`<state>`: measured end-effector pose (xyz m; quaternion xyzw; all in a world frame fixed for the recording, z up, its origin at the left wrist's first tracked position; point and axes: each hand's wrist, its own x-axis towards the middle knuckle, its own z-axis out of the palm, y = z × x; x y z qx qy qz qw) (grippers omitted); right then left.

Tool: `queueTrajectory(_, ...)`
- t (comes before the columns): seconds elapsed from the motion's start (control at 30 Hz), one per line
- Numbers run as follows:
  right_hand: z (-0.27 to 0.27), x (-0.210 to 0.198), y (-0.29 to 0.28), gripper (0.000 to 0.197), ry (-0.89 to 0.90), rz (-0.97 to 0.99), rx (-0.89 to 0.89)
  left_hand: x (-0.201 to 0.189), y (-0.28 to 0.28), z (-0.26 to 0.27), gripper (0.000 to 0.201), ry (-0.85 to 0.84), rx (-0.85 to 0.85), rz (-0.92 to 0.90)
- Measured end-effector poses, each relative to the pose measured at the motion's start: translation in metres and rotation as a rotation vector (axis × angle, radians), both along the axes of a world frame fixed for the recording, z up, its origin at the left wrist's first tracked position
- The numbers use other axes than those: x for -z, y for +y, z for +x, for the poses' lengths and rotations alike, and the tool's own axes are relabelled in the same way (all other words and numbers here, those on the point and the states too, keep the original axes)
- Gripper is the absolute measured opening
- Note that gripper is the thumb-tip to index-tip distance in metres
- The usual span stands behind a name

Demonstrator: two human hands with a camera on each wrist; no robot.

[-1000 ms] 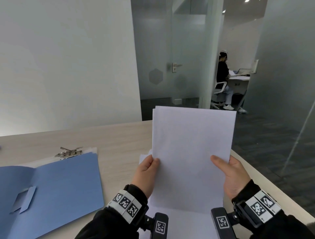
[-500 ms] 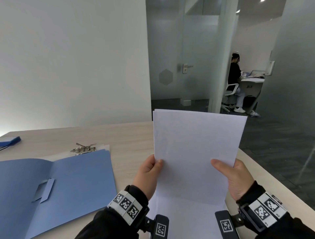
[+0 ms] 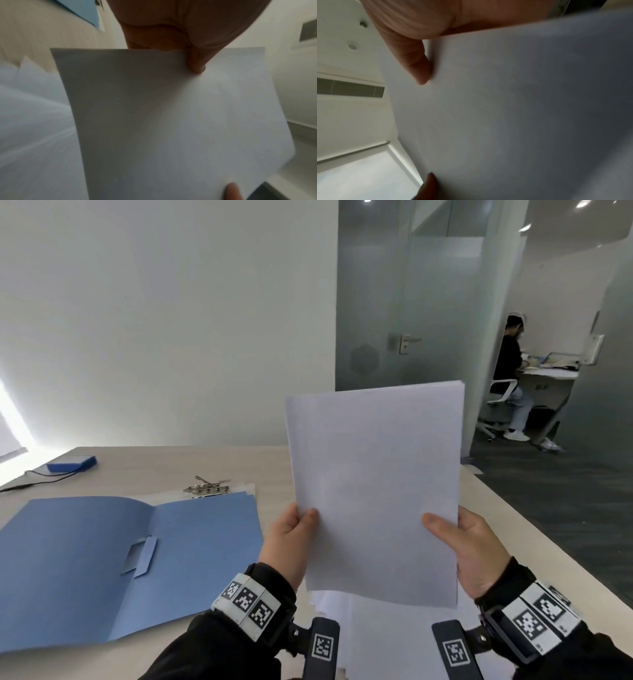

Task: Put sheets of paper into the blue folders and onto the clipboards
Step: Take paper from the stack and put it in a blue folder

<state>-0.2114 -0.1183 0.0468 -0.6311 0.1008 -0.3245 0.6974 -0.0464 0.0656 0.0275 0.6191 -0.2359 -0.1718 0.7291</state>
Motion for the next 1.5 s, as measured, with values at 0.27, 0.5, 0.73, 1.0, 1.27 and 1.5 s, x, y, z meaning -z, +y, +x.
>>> queueTrajectory(0.27, 0.085, 0.024, 0.081, 0.023, 0.345, -0.236, -0.165, 0.002, 0.114, 0.052, 0.022, 0.174, -0.216, 0.095)
queueTrajectory(0.5, 0.162, 0.051, 0.112, 0.017, 0.502, -0.195, -0.180, 0.023, 0.222, 0.055, 0.019, 0.340, -0.393, 0.219)
queueTrajectory(0.73, 0.218, 0.068, 0.126, 0.016, 0.632, -0.224, -0.193, 0.048, 0.295, 0.049, 0.013, 0.494, -0.583, 0.177)
queueTrajectory(1.0, 0.243, 0.077, 0.162, 0.011, 0.635, -0.200, -0.224, 0.050, 0.312, 0.052, 0.032, 0.537, -0.671, 0.047)
queueTrajectory(1.27, 0.242, 0.088, 0.165, 0.012, 0.604, -0.122, -0.235, 0.039, 0.295, 0.065, 0.034, 0.444, -0.614, 0.003)
queueTrajectory(1.5, 0.243, 0.089, 0.165, 0.009, 0.582, -0.069, -0.266, 0.040, 0.274, 0.077, 0.028, 0.458, -0.561, -0.014)
